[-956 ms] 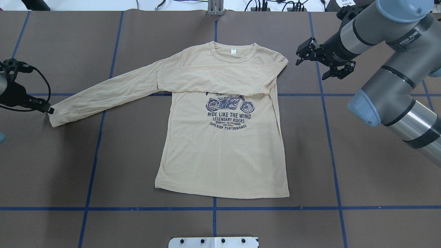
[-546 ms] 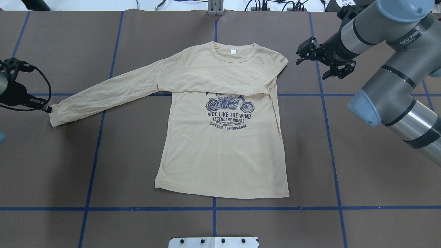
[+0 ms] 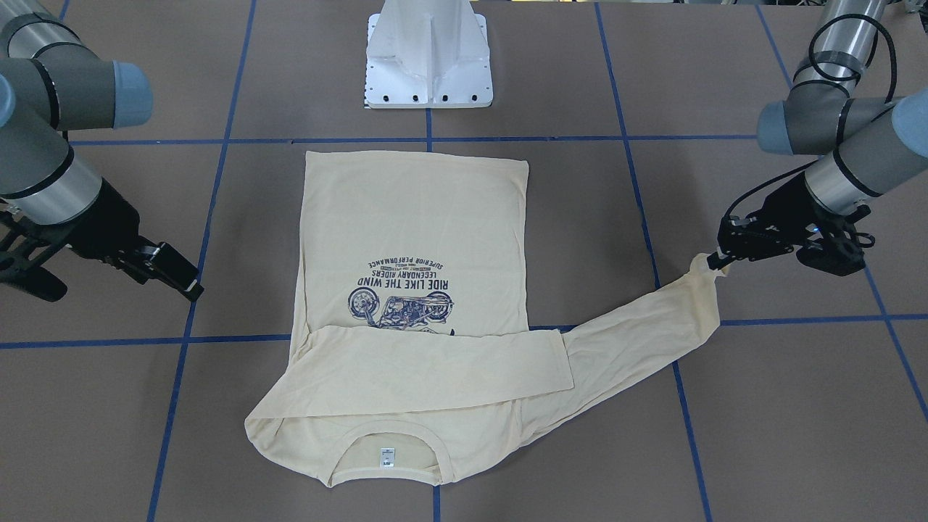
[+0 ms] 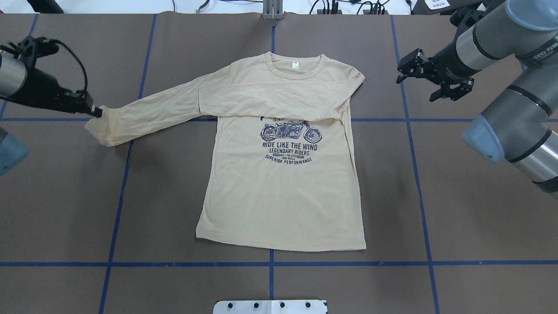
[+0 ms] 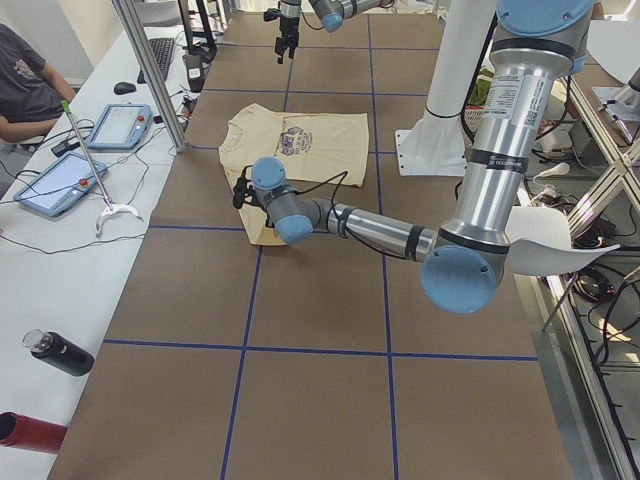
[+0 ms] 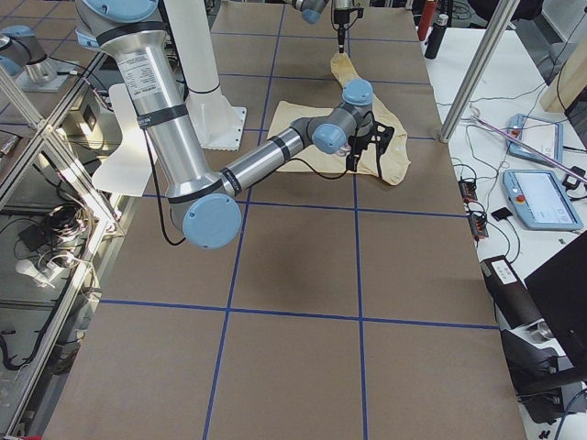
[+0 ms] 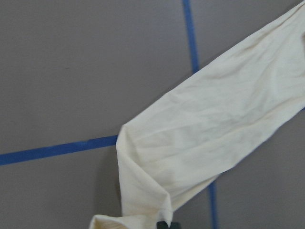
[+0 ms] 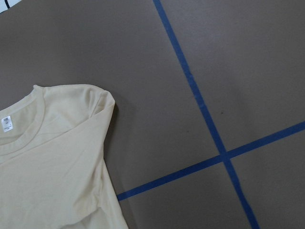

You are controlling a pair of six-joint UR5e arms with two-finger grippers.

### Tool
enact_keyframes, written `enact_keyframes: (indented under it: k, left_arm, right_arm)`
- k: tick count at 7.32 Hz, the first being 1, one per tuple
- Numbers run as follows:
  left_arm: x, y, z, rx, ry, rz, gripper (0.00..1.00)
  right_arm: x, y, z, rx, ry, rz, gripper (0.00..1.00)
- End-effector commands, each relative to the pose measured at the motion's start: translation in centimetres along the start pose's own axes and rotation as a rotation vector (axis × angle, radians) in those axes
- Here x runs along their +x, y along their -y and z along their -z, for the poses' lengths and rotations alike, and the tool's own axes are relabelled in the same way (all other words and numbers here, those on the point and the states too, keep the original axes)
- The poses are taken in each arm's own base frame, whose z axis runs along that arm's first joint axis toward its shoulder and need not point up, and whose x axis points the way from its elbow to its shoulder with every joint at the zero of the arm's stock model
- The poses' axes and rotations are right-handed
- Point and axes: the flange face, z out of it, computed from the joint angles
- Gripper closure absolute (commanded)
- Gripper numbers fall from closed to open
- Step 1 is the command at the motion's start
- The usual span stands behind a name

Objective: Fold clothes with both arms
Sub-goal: 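Carry the other sleeve with the left gripper across the shirt toward the collar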

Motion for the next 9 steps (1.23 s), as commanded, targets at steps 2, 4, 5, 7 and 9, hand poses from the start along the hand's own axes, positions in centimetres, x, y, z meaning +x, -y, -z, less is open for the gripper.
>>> enact_keyframes:
  k: [2, 4, 5, 7, 9]
  left_arm:
    - [22.1, 3.4, -1.7, 0.0, -0.109, 0.302, 1.0]
    - [34.0, 3.8, -6.2, 0.085, -0.135, 0.429, 1.0]
    - [39.0, 5.6, -8.3, 0.085, -0.134, 0.483, 1.0]
    - [46.0, 5.3, -14.3, 0.132, -0.103, 0.52, 1.0]
    - [48.8, 3.1, -19.2, 0.17, -0.059, 0.518, 1.0]
  right_arm:
    - [8.9, 2.0, -1.1, 0.006, -0.098, 0.104, 0.02]
    - [12.5, 2.1, -2.1, -0.009, -0.144, 0.132, 0.02]
    - [13.1, 2.1, -2.3, -0.01, -0.151, 0.127, 0.02]
    - [14.2, 2.2, -2.8, -0.017, -0.168, 0.134, 0.02]
    - [15.5, 2.4, -3.5, -0.027, -0.189, 0.151, 0.02]
